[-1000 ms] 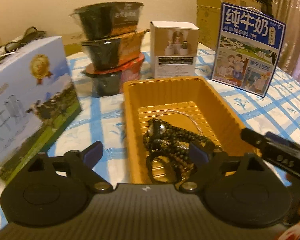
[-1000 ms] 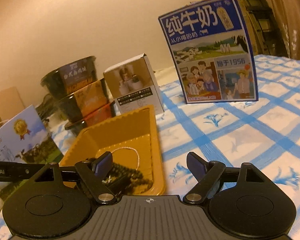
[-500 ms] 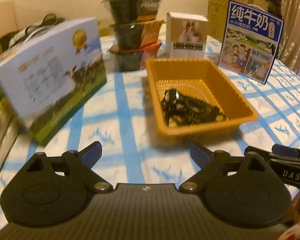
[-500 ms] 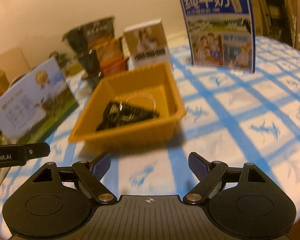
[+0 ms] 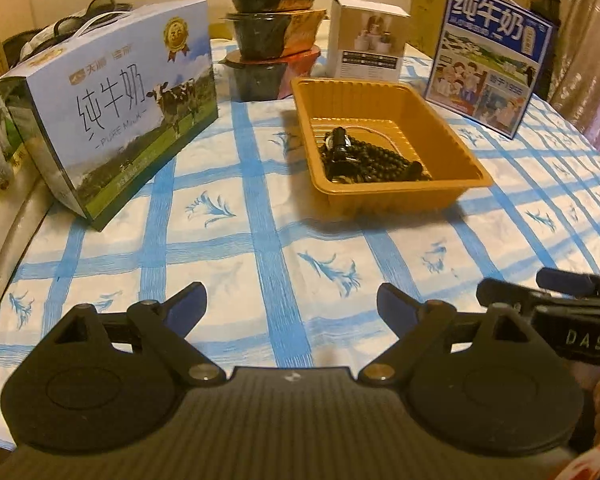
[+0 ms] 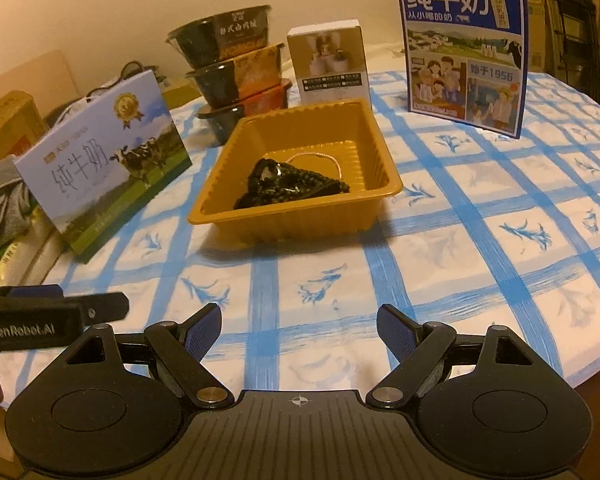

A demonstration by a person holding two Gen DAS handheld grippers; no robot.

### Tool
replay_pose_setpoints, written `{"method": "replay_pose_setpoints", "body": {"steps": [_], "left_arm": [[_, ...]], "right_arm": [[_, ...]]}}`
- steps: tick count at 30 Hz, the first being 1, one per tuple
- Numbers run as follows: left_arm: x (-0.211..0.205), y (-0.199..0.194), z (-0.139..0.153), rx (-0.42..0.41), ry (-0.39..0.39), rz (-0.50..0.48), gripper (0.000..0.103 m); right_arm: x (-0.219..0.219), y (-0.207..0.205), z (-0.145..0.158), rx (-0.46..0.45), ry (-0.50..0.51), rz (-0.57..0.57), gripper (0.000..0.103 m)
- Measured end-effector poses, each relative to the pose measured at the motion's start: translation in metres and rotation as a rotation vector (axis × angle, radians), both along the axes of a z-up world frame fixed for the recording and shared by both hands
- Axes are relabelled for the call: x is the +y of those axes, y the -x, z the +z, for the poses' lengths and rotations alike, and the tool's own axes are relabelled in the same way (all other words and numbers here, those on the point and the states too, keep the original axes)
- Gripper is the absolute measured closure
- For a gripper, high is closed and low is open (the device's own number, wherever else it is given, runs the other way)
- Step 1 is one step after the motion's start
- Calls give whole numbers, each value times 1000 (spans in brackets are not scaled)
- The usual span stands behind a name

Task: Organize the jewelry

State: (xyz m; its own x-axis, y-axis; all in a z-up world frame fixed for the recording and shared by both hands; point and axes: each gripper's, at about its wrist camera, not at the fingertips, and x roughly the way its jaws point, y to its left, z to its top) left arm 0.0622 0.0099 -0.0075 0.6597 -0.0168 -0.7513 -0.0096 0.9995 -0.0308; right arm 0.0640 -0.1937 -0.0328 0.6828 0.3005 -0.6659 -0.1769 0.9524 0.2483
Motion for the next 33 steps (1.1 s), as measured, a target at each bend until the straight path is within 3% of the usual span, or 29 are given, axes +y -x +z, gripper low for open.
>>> {"method": "replay_pose_setpoints", "body": {"steps": [33], "left_arm": [[-3, 15, 3, -5, -27, -11, 12]], "right_arm": [[-1, 8, 1, -10, 3, 12, 19]]}}
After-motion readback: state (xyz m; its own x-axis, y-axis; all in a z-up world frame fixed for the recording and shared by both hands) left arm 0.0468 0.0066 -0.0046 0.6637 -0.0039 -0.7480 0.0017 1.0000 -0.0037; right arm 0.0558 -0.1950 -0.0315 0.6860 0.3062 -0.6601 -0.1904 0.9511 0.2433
